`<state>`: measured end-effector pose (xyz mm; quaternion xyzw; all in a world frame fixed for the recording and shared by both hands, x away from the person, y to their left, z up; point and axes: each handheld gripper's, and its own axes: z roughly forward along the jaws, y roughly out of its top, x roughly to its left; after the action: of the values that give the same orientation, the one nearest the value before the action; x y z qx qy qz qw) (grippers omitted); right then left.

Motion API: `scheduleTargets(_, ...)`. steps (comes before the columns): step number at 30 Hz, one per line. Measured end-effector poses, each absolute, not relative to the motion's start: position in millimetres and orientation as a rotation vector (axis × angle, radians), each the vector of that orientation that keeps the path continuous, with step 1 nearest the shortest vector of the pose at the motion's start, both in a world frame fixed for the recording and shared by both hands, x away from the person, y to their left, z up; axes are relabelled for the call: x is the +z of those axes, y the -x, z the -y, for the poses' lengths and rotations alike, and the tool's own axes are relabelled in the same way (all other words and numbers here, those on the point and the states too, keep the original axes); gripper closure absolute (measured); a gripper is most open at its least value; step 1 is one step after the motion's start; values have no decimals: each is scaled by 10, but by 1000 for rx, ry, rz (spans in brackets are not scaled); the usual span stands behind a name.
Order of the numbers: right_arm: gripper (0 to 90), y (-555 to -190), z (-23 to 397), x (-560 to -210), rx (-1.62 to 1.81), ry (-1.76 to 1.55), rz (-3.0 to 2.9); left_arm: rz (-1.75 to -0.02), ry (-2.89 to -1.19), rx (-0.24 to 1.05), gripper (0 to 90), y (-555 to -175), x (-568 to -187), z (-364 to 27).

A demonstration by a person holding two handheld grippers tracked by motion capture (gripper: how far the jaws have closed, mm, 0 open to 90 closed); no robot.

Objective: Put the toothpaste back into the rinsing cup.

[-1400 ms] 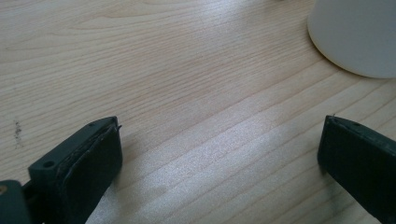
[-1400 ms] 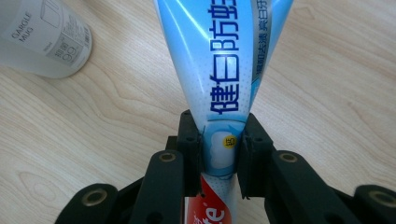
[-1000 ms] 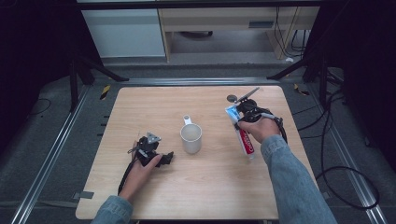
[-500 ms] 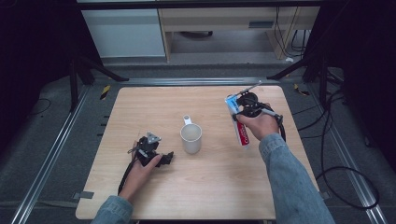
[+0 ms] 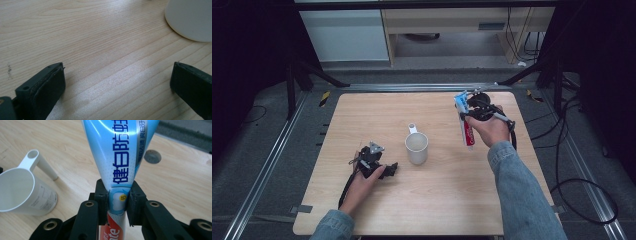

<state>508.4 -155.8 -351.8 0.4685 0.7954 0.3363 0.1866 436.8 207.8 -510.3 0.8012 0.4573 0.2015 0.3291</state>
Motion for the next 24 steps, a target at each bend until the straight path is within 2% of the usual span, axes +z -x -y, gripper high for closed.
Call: scheduleTargets(24, 738, -5133, 1513, -3556, 1135, -1293, -1990, -1198, -2096, 526, 0, -4367, -5104, -2077)
